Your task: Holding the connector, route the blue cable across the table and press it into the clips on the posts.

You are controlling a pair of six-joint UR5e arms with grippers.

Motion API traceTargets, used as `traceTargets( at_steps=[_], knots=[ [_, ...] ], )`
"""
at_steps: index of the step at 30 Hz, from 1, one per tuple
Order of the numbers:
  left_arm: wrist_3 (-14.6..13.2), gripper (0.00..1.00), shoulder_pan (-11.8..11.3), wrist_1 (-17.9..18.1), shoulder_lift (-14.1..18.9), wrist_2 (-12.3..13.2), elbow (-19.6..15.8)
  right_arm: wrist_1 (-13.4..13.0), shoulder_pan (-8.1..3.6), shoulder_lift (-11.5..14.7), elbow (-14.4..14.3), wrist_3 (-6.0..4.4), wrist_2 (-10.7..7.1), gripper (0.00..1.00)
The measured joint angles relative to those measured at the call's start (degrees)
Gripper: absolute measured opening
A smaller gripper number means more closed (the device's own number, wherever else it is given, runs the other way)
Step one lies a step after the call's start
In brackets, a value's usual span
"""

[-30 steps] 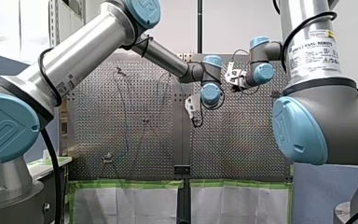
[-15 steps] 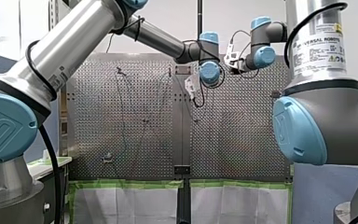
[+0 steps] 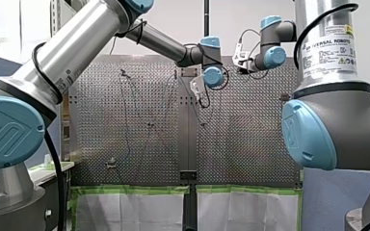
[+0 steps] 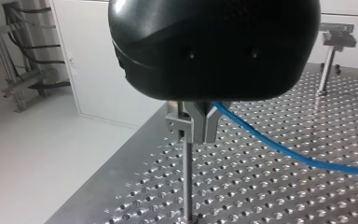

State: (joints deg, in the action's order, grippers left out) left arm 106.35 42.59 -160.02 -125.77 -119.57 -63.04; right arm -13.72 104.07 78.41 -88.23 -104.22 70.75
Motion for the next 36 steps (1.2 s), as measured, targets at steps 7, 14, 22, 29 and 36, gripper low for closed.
traceTargets(
  at_steps=[7, 14, 22, 29, 36],
  knots=[
    [0.05, 0.0, -1.83, 1.01, -0.5, 2.05, 1.62, 0.43, -0.06, -0.3, 1.3, -0.1, -0.39, 0.0],
    [-0.03, 0.0, -2.53, -0.46, -3.59, 5.47, 4.69, 0.73, -0.38, -0.59, 2.45, -0.52, -0.42, 0.0],
    [-0.05, 0.0, -2.7, 0.53, -7.59, 6.54, 8.54, 0.52, -1.03, -2.14, 2.64, -0.77, -0.43, 0.0],
    [-0.01, 0.0, -3.78, 1.44, -8.45, 6.39, 9.16, 0.04, -1.68, -3.57, 3.04, -0.75, -0.58, 0.0],
    [-0.07, 0.23, -3.93, 0.79, -8.44, 6.5, 9.13, -0.09, -2.14, -4.09, 3.17, -0.61, -0.97, 0.0]
  ],
)
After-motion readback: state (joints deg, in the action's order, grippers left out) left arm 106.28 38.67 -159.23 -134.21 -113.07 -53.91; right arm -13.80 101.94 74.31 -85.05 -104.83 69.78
